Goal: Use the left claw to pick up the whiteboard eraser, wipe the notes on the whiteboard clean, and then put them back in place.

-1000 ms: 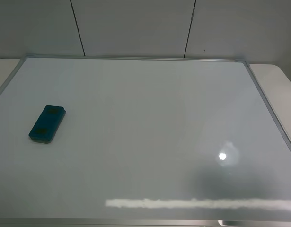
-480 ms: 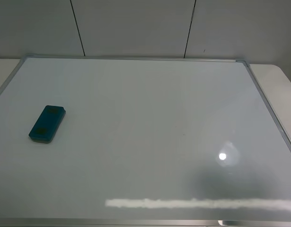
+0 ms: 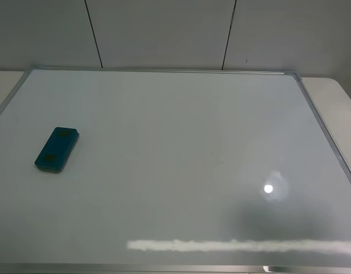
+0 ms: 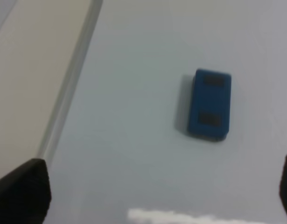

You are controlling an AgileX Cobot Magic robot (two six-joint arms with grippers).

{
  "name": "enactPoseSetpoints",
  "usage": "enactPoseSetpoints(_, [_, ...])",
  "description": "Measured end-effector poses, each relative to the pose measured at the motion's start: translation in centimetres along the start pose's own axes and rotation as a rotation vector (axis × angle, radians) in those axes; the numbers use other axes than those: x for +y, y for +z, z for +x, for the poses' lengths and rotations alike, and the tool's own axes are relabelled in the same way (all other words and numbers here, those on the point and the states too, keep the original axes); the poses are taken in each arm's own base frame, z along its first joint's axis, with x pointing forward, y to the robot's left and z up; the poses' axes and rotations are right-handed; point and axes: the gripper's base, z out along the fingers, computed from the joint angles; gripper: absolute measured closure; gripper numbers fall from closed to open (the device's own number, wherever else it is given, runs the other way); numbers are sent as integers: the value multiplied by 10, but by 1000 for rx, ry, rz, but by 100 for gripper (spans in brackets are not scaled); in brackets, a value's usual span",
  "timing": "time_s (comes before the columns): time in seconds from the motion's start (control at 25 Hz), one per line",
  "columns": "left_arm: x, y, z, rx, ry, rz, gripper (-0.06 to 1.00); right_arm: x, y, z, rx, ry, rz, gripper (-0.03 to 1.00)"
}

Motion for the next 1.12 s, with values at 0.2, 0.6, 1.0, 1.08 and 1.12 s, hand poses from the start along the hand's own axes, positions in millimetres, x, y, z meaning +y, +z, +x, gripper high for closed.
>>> enactPoseSetpoints(0.2, [-1,2,0,-4,23,14,-5,0,0,0,0,0,0,-2])
enactPoseSetpoints(0.6, [-5,2,1,0,57,49,-5,0,0,0,0,0,0,-2])
enactPoseSetpoints(1.0, [-5,2,1,0,60,49,-5,0,0,0,0,0,0,-2])
enactPoseSetpoints(1.08, [-5,2,1,-1,59,49,-5,0,0,0,0,0,0,-2])
enactPoseSetpoints(1.12, [-5,2,1,-1,59,49,-5,0,0,0,0,0,0,-2])
